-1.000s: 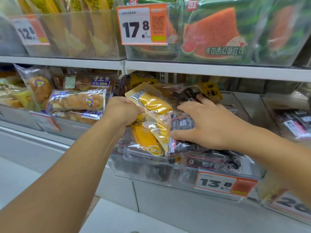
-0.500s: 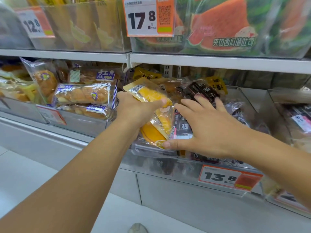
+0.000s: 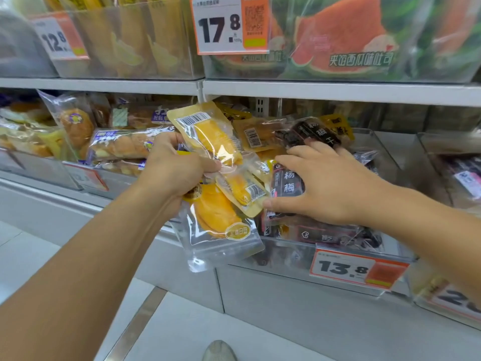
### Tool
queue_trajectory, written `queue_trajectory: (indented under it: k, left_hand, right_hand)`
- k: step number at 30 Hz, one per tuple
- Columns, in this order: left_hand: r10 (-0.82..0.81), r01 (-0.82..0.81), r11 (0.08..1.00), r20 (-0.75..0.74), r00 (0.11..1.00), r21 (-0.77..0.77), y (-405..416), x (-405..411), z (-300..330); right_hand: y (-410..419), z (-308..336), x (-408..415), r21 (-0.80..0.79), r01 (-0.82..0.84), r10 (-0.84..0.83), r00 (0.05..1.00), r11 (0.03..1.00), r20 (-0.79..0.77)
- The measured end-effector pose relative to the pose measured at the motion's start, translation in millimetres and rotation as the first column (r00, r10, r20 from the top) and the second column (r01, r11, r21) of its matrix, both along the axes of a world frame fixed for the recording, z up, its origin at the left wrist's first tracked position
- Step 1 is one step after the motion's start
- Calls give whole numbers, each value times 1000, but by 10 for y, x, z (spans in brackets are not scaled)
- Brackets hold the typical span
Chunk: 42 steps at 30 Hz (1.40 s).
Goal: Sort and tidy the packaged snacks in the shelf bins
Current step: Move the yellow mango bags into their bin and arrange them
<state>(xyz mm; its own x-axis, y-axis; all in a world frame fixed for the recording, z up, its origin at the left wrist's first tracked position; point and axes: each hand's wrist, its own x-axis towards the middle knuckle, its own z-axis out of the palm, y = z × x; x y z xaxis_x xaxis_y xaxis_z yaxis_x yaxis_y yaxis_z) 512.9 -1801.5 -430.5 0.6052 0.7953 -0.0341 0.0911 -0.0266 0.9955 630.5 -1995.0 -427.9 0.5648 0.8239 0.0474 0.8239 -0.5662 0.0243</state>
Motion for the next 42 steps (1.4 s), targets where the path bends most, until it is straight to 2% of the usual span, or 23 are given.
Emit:
queue_trajectory:
  k: [5, 8, 10, 12, 14, 16, 18, 20, 22, 24, 27, 29, 31, 35, 38, 42]
  left_hand:
    - [-106, 108, 993, 33, 994, -49, 91, -211, -37]
    - [-113, 115, 993, 55, 992, -21, 94, -293, -53]
    - [-122, 119, 992, 64, 990, 39, 95, -384, 1]
    - [-165, 159, 983, 67, 984, 95, 92, -536, 100]
    - [-279, 269, 955, 69, 958, 124, 37, -693, 204]
    - [-389, 377, 916, 75, 918, 135, -117, -769, 263]
    - [-449, 436, 891, 96, 888, 130, -292, -745, 267]
    - [-453, 442, 892, 160, 877, 101, -453, -653, 259]
    - [-452, 452, 890, 220, 864, 57, -618, -528, 245]
    - [-496, 517, 856, 252, 831, -21, -840, -356, 230]
    - [-620, 672, 716, 272, 736, -187, -1244, -40, 270]
    - [-729, 772, 599, 255, 635, -213, -1530, 167, 329]
    - [-792, 826, 531, 236, 563, -188, -1807, 339, 357]
    - [-829, 854, 492, 211, 519, -167, -2363, 601, 328]
    - [-842, 855, 507, 151, 519, -111, -2687, 790, 328]
    - [-870, 878, 475, 116, 479, -64, -2977, 991, 323]
  right_hand:
    - [40, -36, 58, 17, 1, -2, 999, 1000, 42]
    - [29, -86, 19, 99, -91, 87, 995, 991, 41]
    - [-4, -72, -89, 257, -165, 196, 976, 952, -98]
    - [-22, -15, -227, 437, -151, 285, 923, 887, -259]
    - [8, 87, -394, 539, -93, 366, 828, 837, -425]
    - [74, 165, -555, 624, -10, 477, 655, 781, -586]
    - [101, 227, -645, 672, 177, 481, 571, 719, -665]
    - [21, 313, -636, 645, 353, 447, 499, 677, -742]
    - [-188, 383, -572, 598, 462, 438, 413, 655, -799]
    - [-481, 427, -503, 574, 554, 427, 383, 603, -819]
    - [-1030, 435, -403, 569, 694, 441, 384, 441, -811]
    - [-1461, 446, -338, 584, 748, 451, 424, 315, -786]
    - [-1871, 477, -321, 614, 758, 436, 486, 222, -757]
    - [-2428, 449, -320, 676, 734, 383, 605, 72, -698]
    - [-2738, 390, -243, 682, 730, 304, 663, -56, -684]
    - [-3233, 363, -165, 683, 697, 246, 717, -217, -653]
